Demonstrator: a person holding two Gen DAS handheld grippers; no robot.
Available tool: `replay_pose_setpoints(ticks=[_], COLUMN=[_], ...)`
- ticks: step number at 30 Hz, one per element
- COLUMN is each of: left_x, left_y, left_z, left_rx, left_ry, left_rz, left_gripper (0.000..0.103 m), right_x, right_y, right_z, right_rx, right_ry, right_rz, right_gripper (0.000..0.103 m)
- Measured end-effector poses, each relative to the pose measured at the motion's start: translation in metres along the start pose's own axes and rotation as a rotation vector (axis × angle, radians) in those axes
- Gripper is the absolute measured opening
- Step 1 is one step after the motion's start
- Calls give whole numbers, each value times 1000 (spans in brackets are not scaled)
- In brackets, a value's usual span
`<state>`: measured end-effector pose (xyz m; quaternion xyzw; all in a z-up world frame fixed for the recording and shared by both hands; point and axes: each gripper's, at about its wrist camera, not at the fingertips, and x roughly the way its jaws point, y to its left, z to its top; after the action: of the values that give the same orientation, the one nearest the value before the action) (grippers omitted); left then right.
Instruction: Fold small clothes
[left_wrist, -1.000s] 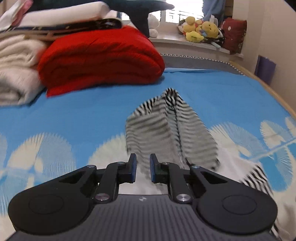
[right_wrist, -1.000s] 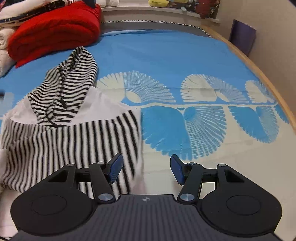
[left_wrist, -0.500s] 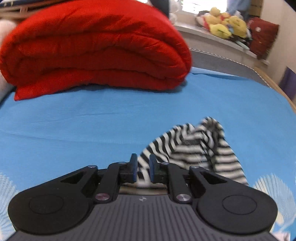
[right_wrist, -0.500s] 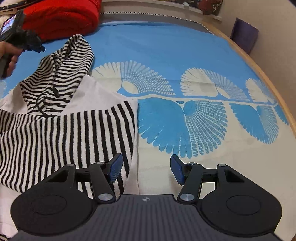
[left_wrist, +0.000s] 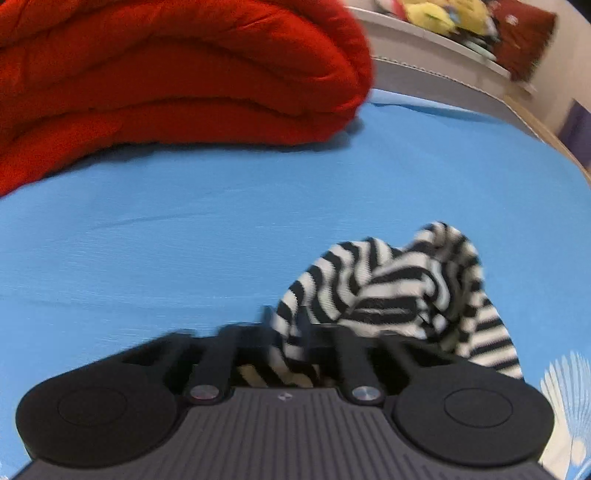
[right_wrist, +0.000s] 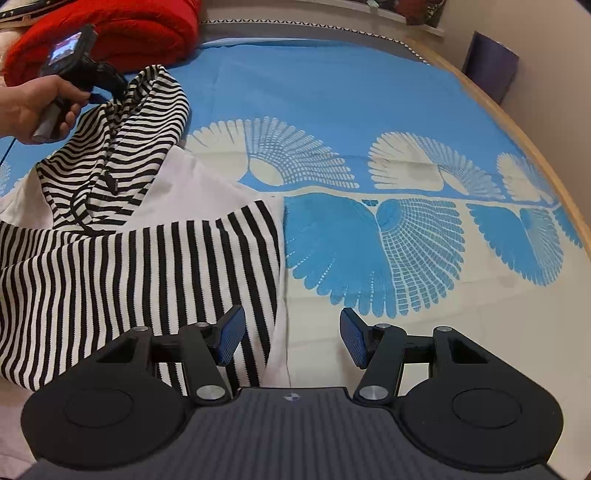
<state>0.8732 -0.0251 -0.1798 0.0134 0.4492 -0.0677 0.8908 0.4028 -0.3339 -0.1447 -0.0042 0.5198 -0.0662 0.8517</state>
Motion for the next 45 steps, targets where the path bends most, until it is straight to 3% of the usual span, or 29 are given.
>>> replay_pose_setpoints(ticks=[5, 9, 12, 16, 17, 20, 22, 23, 25, 29, 32, 35, 39, 42, 45], left_x=[-51, -126, -203, -314, -340, -392, -416, -422, -423, -387, -338, -306, -284, -276, -269], left_y=[-11, -26, -47, -67, -66, -60, -57, -53, -38, -5, -1, 2, 19, 24, 22], left_z=[-9, -42, -89, -181, -208, -277, -312, -322, -325, -322, -319, -318, -329, -339, -350], left_rx=[75, 164, 257, 414, 434, 483, 523, 502, 341, -130, -350, -446, -534, -593, -586], left_ry=[-82, -152, -217, -270, -258, -123, -66, -60, -76, -66, 115, 214, 319, 341, 369], left_rz=[-41, -132, -232, -347, -392, -510, -522, -500, -425, -313, -229, -218, -210, -213, -190], left_gripper=[1, 1, 1, 1, 1, 3, 7, 13, 23, 25, 27, 45, 46, 46, 45], right_x=[-5, -15, -26, -40, -44, -56, -65, -68, -69, -54, -36, -17, 1, 8, 15], right_y=[-5, -6, -8, -19, -22, -33, -37, -37, -37, -32, -20, -4, 23, 38, 47], right_z=[6, 11, 14, 15, 15, 14, 14, 13, 12, 8, 1, -9, -20, -22, -22], right_rx=[38, 71, 97, 157, 181, 261, 293, 303, 317, 359, 350, 332, 291, 240, 237], right_ry=[-12, -38, -63, -105, -115, -155, -187, -197, -194, -99, 1, 103, 210, 227, 232], right_rz=[2, 29, 47, 64, 71, 104, 125, 135, 184, 302, 329, 370, 422, 388, 389], right_gripper=[59, 58, 58, 56, 53, 43, 41, 41, 42, 42, 44, 51, 54, 54, 53])
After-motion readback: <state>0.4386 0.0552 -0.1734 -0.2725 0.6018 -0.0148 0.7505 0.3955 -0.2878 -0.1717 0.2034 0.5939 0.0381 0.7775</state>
